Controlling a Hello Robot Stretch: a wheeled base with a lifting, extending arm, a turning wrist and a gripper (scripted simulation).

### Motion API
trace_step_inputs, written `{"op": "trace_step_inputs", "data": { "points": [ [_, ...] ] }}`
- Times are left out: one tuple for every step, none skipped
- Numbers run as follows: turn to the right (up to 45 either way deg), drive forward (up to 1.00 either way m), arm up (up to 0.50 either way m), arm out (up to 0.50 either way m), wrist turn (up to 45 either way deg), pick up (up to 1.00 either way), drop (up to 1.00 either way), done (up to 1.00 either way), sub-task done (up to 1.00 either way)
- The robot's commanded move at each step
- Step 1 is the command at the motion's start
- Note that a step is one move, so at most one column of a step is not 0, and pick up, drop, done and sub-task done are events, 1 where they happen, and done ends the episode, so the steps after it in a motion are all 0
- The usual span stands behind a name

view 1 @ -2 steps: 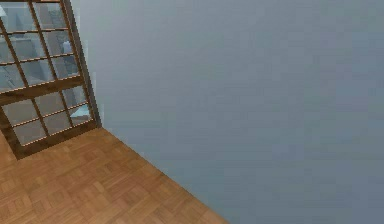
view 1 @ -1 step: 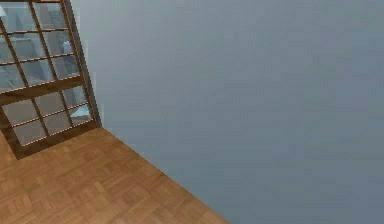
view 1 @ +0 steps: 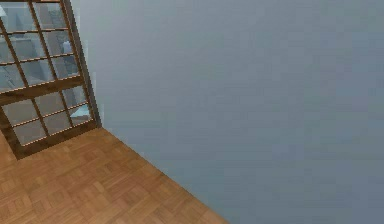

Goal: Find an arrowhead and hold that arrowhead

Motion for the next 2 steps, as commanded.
{"op": "trace_step_inputs", "data": {
  "points": [
    [0.0,0.00,0.08,0.00,0.0,0.00,0.00,0.00,0.00],
    [0.0,0.00,0.00,0.00,0.0,0.00,0.00,1.00,0.00]
  ]
}}
